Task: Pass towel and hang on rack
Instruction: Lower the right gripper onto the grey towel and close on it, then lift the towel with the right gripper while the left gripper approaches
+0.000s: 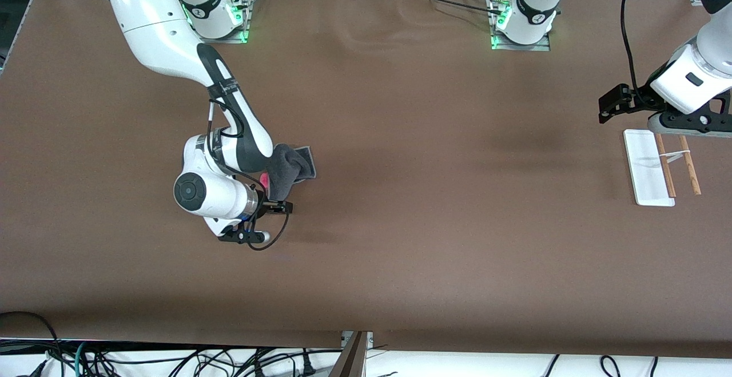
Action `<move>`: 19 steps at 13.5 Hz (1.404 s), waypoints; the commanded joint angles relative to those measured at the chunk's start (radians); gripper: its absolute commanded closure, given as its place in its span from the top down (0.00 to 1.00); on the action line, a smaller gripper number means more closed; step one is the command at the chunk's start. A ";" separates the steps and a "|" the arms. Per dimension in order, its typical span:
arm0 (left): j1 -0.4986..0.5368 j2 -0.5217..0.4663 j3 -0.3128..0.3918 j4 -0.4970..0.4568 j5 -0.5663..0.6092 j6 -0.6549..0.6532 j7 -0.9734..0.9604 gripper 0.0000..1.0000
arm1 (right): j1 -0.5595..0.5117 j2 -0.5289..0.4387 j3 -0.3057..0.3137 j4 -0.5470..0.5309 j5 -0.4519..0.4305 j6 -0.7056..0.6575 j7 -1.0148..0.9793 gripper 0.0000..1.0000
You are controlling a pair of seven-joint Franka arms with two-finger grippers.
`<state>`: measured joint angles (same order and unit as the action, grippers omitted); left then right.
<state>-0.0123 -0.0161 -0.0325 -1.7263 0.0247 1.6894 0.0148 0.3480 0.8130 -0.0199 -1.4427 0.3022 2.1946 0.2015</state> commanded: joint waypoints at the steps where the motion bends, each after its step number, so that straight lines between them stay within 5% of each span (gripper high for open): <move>1: 0.009 -0.010 -0.012 0.001 0.017 0.000 -0.009 1.00 | 0.002 -0.009 0.006 -0.027 0.018 0.016 0.006 0.46; 5: 0.009 -0.010 -0.012 0.001 0.018 -0.003 -0.009 1.00 | -0.004 -0.012 0.006 -0.025 0.018 0.008 0.006 0.00; 11: 0.008 -0.012 -0.017 0.001 0.018 -0.011 -0.010 1.00 | -0.001 -0.029 0.009 0.007 0.050 -0.024 0.027 0.00; 19: 0.005 -0.013 -0.020 0.001 0.017 -0.045 -0.009 1.00 | 0.000 -0.112 0.095 0.189 0.320 -0.303 0.361 0.00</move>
<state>-0.0123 -0.0161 -0.0404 -1.7263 0.0253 1.6786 0.0148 0.3539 0.7249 0.0490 -1.2922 0.5518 1.9369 0.4715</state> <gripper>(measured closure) 0.000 0.969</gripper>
